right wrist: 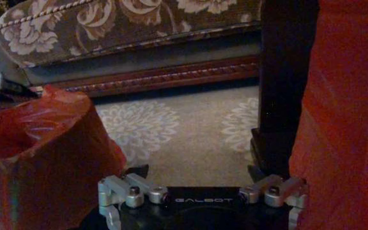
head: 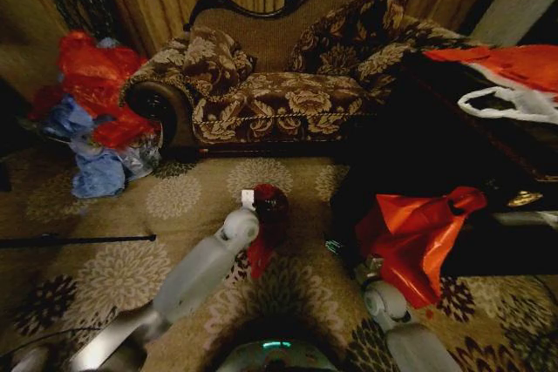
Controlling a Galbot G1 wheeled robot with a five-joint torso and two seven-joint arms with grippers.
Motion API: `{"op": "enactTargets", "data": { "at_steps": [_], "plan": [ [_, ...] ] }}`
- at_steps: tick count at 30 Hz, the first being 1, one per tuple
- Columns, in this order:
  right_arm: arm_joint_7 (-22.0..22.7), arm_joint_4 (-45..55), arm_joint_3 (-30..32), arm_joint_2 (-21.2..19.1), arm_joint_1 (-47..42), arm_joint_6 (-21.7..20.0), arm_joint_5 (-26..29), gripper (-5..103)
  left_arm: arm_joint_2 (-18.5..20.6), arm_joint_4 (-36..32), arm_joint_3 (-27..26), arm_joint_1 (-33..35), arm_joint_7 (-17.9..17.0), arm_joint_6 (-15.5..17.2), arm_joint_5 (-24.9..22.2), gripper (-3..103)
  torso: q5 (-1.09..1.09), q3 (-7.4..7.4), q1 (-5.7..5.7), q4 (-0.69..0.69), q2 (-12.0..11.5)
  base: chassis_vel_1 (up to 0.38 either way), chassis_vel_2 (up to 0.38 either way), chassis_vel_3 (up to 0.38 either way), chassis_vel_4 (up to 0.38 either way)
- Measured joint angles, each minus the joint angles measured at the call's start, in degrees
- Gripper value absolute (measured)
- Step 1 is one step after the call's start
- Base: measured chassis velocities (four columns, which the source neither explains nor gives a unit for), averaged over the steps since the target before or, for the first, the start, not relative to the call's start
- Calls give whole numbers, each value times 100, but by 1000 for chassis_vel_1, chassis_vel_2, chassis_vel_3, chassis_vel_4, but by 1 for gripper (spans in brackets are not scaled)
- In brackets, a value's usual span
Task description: Place a garbage bag over the trash bin.
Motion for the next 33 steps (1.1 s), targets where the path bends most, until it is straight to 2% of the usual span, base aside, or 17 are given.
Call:
{"op": "enactTargets", "data": {
  "at_steps": [1,2,3,4,7,12,14,15,18,22,26,33],
  "plan": [
    [8,-16,5,-2,16,0,10,100,-93,297,28,-115,19,20,-50,55,-1,0,0,0,0,0,0,0,0],
    [14,-22,11,-5,23,0,17,100,-145,445,38,-168,69,27,-68,55,0,0,0,0,0,0,0,0,0],
    [21,-26,24,-16,32,-3,37,100,-226,692,56,-240,187,47,-88,50,0,0,0,-1,0,0,0,0,0],
    [21,-26,24,-16,32,-3,37,100,-226,692,56,-240,187,47,-88,50,0,0,0,-1,0,0,0,0,0],
    [25,-82,42,-48,72,-10,74,100,-361,1073,149,-286,310,49,-114,39,-1,0,-1,-1,0,0,0,0,0],
    [25,-168,17,-57,157,-11,84,100,-452,1437,175,-318,359,7,-101,30,-1,0,0,-1,0,0,0,0,0],
    [24,-227,-22,-54,223,-16,97,100,-543,1839,194,-412,452,-73,47,23,-1,0,-1,1,0,0,0,0,0],
    [24,-227,-22,-54,223,-16,97,100,-543,1839,194,-412,452,-73,47,23,-1,0,-1,1,0,0,0,0,0],
    [23,-309,-98,-38,312,-19,97,100,-728,2548,213,-631,695,-242,252,11,0,0,0,-1,0,0,0,0,0],
    [21,-389,-216,-36,428,-22,96,100,-886,2993,246,-763,874,-312,349,2,0,-1,-1,-1,0,0,0,0,0],
    [21,-540,-443,-27,676,-22,93,100,-962,3294,271,-765,933,-349,518,0,-1,0,0,-4,0,0,0,0,0],
    [1,-732,-838,-9,1027,-18,110,100,-1035,3736,-6,-656,974,-442,916,0,2,-1,-1,4,0,0,0,0,0]
  ]
}}
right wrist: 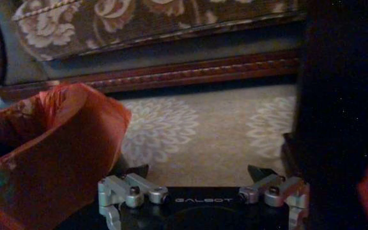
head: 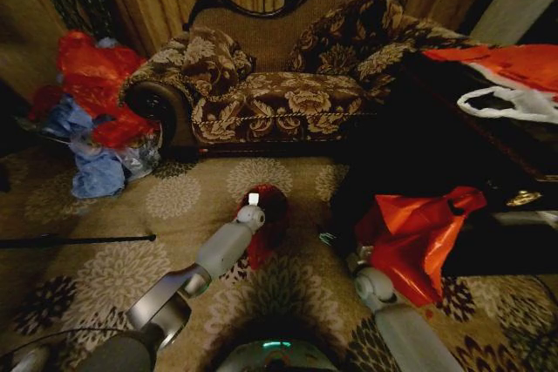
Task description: Place a garbage bag over the trash bin.
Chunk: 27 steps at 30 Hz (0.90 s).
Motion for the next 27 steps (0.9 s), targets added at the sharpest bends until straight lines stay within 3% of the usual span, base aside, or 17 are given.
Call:
{"op": "enactTargets", "data": {
  "at_steps": [3,13,20,25,27],
  "plan": [
    [-12,0,-15,-21,2,19,10,100,-62,63,-42,-12,13,-6,35,0,-2,-1,-1,-7,1,0,0,0,0],
    [-16,16,-15,-21,19,33,2,100,-282,-59,-120,-123,-3,56,49,0,-3,1,1,-6,1,0,0,0,0],
    [-16,60,-13,-31,17,30,1,100,114,-1299,-223,251,-176,250,17,0,-4,1,1,-4,1,0,0,0,0],
    [-21,78,-68,-40,30,29,8,100,207,-1506,-236,318,-370,391,-73,0,-3,1,1,-5,1,0,0,0,0],
    [-21,78,-120,-39,66,26,21,100,187,-1210,-259,291,-365,408,-95,0,-3,1,0,-5,1,0,0,0,0]
  ]
}}
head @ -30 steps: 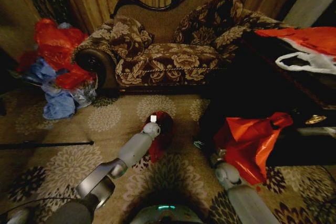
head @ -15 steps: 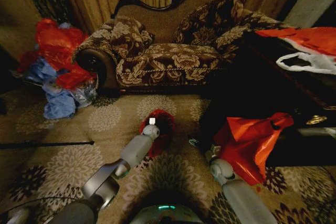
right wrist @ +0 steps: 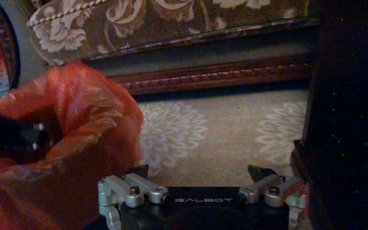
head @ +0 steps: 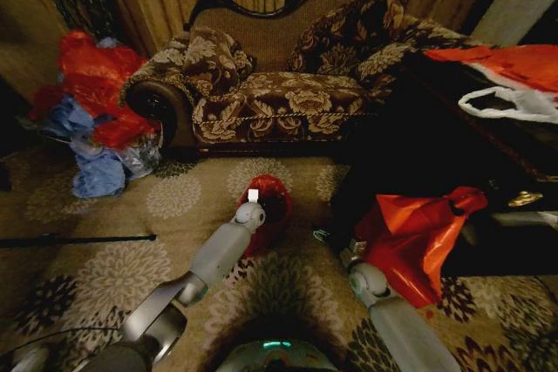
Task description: Place a garbage bag over the trash bin.
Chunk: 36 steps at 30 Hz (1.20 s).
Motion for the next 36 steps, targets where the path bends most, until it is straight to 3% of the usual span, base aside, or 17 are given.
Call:
{"op": "enactTargets", "data": {
  "at_steps": [4,8,15,17,20,21,27,30,33,36],
  "plan": [
    [0,-21,-51,4,39,6,11,100,-106,545,-56,-73,72,-74,-8,0,0,0,0,-1,0,0,0,0,0],
    [-3,-35,-77,-6,50,12,27,100,-167,653,-119,-77,106,-89,0,0,-2,0,1,0,0,0,0,0,0],
    [3,-43,-166,24,103,15,18,100,-190,531,-128,-105,186,-124,29,32,0,0,0,0,0,0,0,0,0],
    [5,-42,-179,27,112,14,16,100,-186,487,-130,-104,164,-101,26,32,0,1,0,1,0,0,0,0,0],
    [14,-42,-198,18,135,6,16,100,-105,182,-142,-64,50,85,-73,48,0,0,0,0,0,0,0,0,0],
    [14,-42,-198,18,135,6,16,100,-105,182,-142,-64,50,85,-73,48,0,0,0,0,0,0,0,0,0],
    [18,-64,-193,17,153,3,18,100,103,-273,-121,26,-159,301,-382,76,0,0,0,0,0,0,0,0,0],
    [18,-65,-193,26,148,3,18,100,145,-418,-124,66,-247,332,-463,81,-1,0,0,-1,0,0,0,0,0],
    [18,-65,-194,32,132,4,13,100,243,-679,-135,148,-298,357,-572,96,0,0,0,-1,0,0,0,0,0],
    [18,-64,-194,28,125,5,10,100,313,-866,-136,194,-300,371,-636,98,0,0,0,1,0,0,0,0,0]
  ]
}}
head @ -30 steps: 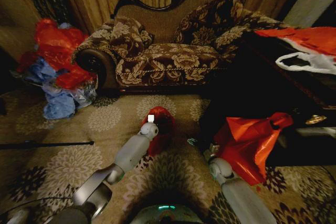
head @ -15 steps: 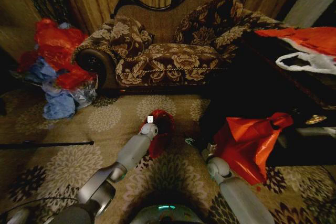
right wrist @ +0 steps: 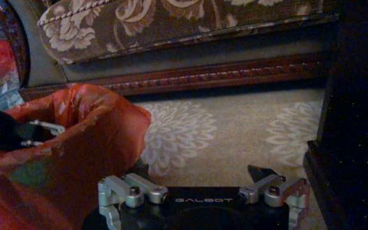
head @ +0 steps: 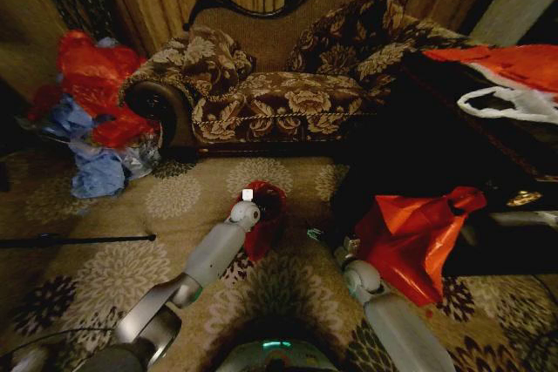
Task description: Place a garbage bag over the trash bin.
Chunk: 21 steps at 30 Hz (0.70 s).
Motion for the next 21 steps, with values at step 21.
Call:
{"op": "enactTargets", "data": {
  "at_steps": [21],
  "plan": [
    [77,163,5,-68,-61,-4,-3,100,80,-428,39,190,425,-106,153,100,0,0,0,0,0,0,0,0,0]
  ]
}}
